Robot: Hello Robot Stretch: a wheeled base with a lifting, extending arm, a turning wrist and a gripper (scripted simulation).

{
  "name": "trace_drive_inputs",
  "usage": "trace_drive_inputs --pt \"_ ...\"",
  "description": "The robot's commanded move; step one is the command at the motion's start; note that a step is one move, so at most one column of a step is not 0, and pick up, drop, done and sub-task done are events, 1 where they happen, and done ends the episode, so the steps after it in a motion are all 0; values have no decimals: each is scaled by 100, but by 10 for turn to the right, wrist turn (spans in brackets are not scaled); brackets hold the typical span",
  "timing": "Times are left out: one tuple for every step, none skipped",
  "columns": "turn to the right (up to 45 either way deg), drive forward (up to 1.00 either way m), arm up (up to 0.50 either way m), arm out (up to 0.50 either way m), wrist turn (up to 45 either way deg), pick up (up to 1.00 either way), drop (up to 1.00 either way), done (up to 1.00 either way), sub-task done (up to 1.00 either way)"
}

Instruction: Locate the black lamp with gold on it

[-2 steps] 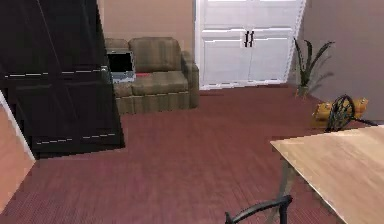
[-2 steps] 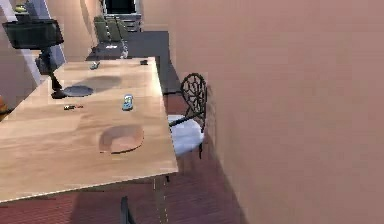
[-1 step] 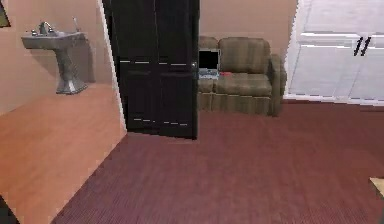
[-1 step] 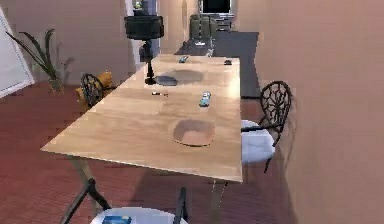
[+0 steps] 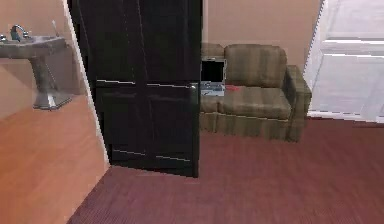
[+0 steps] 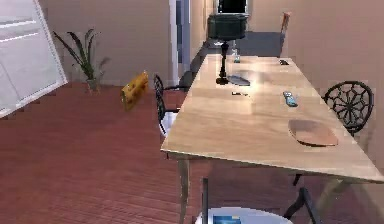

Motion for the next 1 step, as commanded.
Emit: trace_drive_inputs --pt "450 0 0 0 0 0 0 0 0"
